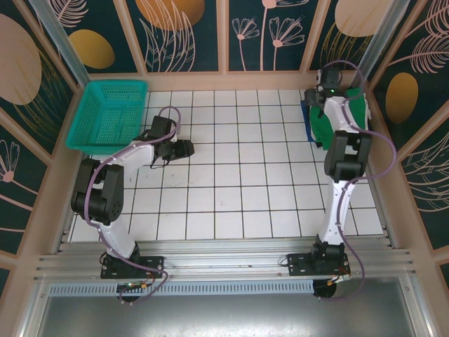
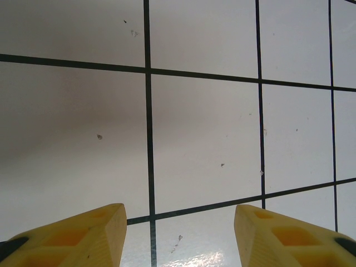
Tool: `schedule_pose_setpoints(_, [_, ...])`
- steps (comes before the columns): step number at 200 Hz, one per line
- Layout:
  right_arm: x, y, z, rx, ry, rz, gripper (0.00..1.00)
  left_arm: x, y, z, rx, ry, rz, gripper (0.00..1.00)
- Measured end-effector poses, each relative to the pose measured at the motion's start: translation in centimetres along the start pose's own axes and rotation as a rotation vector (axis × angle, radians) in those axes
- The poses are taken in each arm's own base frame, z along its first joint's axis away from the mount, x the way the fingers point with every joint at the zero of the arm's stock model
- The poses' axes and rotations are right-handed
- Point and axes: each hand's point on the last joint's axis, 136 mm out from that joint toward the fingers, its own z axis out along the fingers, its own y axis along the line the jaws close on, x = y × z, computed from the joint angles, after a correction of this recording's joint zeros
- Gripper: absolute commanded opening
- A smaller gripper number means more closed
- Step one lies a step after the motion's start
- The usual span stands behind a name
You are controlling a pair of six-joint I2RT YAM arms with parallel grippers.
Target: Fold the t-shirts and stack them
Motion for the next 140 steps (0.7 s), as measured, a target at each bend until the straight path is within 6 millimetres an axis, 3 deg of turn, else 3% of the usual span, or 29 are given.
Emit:
schedule_pose_setpoints(30, [-2.1,-2.6,-3.4,0.000,-0.103,0.082,0.71,0.0,0.0,0.0,0.001,0.000,0.000,0.54])
schedule_pose_setpoints(51, [-1.7,-4.1,-3.7,-0.009,-0.144,0.143,0.69,0.0,0.0,0.0,0.000,-0.001,0.001,0.54])
schedule_pose_setpoints(82, [0.7,-7.3,-1.1,-0.027,-0.121,0.248,0.65,0.0,0.0,0.0,-0.001,0.001,0.003,0.54])
schedule_pose_setpoints(109, [1.7,-10.3,3.6,-0.037,-0.089,0.310,0.64,0.1,0.0,0.0,-0.002,0.004,0.002,0.54])
schedule_pose_setpoints(126, [2.0,-10.8,5.7,-0.044,-0.072,0.320,0.66,0.1,0.1,0.0,-0.003,0.005,0.001,0.54])
schedule_pose_setpoints(140, [2.0,-10.6,5.9,-0.046,-0.071,0.318,0.70,0.1,0.1,0.0,-0.004,0.005,0.002,0.54])
